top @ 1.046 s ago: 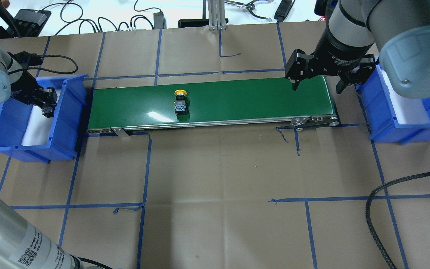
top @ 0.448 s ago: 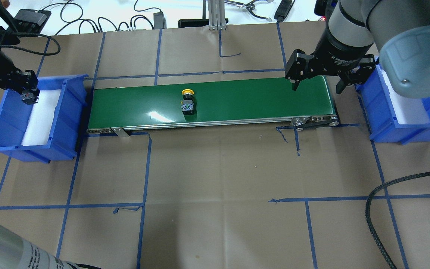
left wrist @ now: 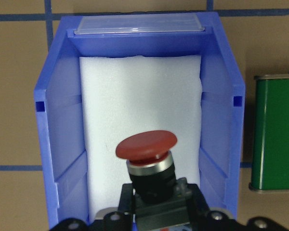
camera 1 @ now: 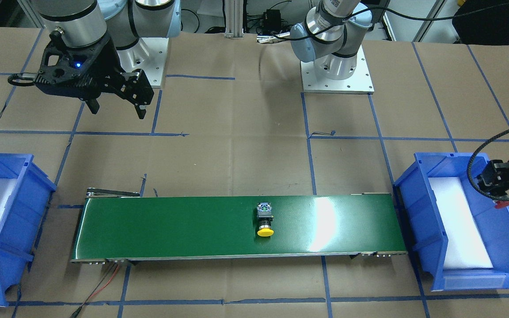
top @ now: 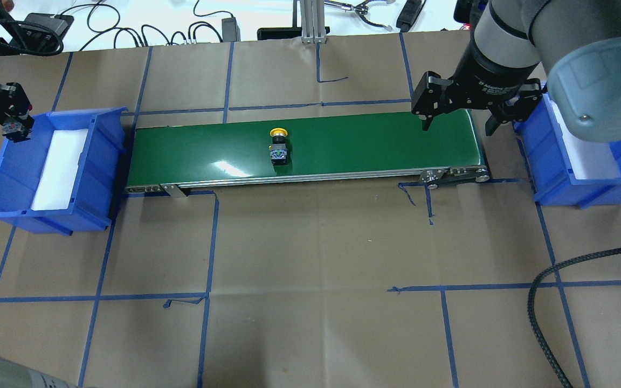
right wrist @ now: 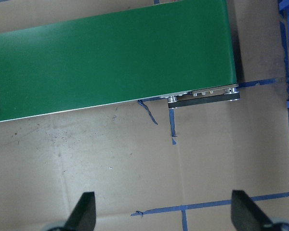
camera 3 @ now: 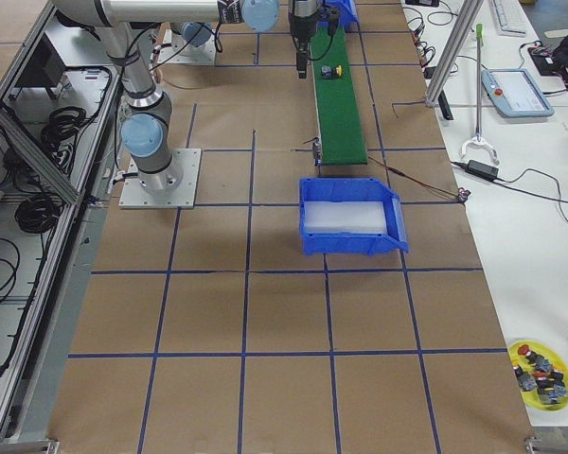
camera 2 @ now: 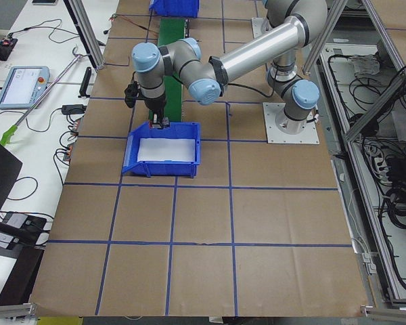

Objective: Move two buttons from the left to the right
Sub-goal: 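Place the red button on the belt while the right gripper approaches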

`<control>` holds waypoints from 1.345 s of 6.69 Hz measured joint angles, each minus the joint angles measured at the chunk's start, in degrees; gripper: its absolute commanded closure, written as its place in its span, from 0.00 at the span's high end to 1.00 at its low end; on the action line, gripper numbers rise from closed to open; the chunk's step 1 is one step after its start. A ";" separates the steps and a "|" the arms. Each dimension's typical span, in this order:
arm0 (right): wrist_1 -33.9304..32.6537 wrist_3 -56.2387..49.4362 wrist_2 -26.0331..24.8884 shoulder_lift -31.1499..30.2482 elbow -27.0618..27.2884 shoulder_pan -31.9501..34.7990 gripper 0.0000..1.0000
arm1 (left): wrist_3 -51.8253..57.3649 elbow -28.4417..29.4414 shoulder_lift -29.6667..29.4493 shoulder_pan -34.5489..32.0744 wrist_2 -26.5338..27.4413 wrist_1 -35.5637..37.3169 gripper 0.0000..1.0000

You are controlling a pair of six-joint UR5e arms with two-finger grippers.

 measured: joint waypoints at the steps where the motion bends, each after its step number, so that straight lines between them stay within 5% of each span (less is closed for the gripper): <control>1: -0.16 0.00 0.00 0.00 0.01 0.00 1.00 | -0.02 -0.05 0.84 -2.20 0.10 -0.73 0.02; 6: -0.28 0.00 0.00 0.02 0.11 0.00 1.00 | -13.79 -2.39 1.62 -16.54 0.13 -0.92 0.02; 9: -0.96 0.00 -0.02 0.12 0.54 0.00 1.00 | -15.62 -6.18 0.25 -18.50 0.01 1.06 0.01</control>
